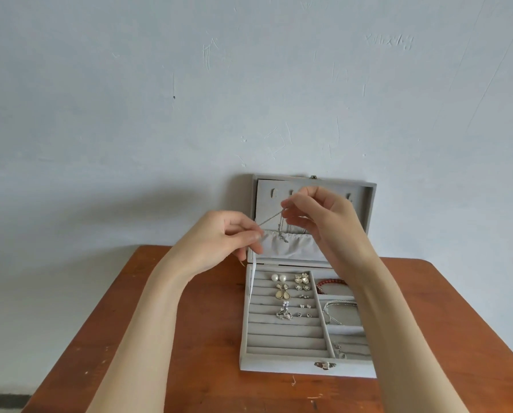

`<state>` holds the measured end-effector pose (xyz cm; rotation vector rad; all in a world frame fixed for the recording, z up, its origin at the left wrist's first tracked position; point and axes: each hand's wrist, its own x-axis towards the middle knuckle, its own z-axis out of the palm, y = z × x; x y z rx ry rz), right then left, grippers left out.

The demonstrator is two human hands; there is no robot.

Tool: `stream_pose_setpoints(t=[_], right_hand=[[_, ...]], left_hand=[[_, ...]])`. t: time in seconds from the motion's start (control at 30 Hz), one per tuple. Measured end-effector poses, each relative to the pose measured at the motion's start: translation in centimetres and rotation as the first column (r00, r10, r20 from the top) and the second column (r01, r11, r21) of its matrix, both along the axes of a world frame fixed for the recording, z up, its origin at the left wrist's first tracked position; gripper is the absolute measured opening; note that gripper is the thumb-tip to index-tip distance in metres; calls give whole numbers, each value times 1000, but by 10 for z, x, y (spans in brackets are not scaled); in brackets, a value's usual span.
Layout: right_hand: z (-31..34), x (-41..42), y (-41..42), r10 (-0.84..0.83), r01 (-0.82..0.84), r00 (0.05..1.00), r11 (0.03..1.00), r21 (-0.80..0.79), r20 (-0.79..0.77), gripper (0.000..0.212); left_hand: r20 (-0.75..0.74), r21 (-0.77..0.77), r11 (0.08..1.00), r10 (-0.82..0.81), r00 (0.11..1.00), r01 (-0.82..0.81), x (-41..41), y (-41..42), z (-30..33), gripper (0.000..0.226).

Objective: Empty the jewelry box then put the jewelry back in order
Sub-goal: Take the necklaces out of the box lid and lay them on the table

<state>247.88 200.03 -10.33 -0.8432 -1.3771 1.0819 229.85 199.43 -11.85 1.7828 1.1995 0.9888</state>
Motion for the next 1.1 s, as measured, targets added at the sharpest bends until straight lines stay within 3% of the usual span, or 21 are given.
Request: stream_pose_setpoints(t=[0.13, 0.23, 0.33, 0.47, 0.67, 0.77, 0.87, 1.0, 1.1], right_hand=[[-11, 2, 3, 19, -20, 1000, 998, -60, -16, 17], [-18, -1, 4, 144, -164, 981, 972, -167, -127, 17], [-21, -2, 5, 243, -289, 944, 935, -204, -225, 18], [-26, -1, 5, 270, -339, 919, 913, -227, -286, 18], [-30, 4, 6, 297, -353, 925, 902, -247, -238, 10], [-32, 5, 6, 327, -342, 940, 901, -268, -99, 14], [-33, 7, 5, 320, -288, 945, 909, -301, 62, 12], [-29, 12, 5, 323, -294, 945, 906, -305, 48, 14], [-24, 16, 4, 319, -305, 948, 894, -327, -11, 10]], left_hand=[[83, 36, 999, 33, 996, -36, -11, -3, 7, 17], [209, 56, 997, 33, 977, -46, -12, -6, 12, 19], [222, 76, 995, 39, 974, -58, -9, -8, 15, 18], [262, 109, 989, 71, 963, -103, -8, -7, 16, 19], [367, 141, 960, 177, 913, -243, -15, 0, 13, 19], [417, 122, 935, 256, 872, -333, -23, 4, 11, 16], [233, 143, 909, 354, 906, -392, -38, 7, 4, 22], [-293, 30, 945, 321, 901, -326, -54, 3, -4, 24], [-393, -8, 967, 230, 891, -253, -46, 1, -2, 21]])
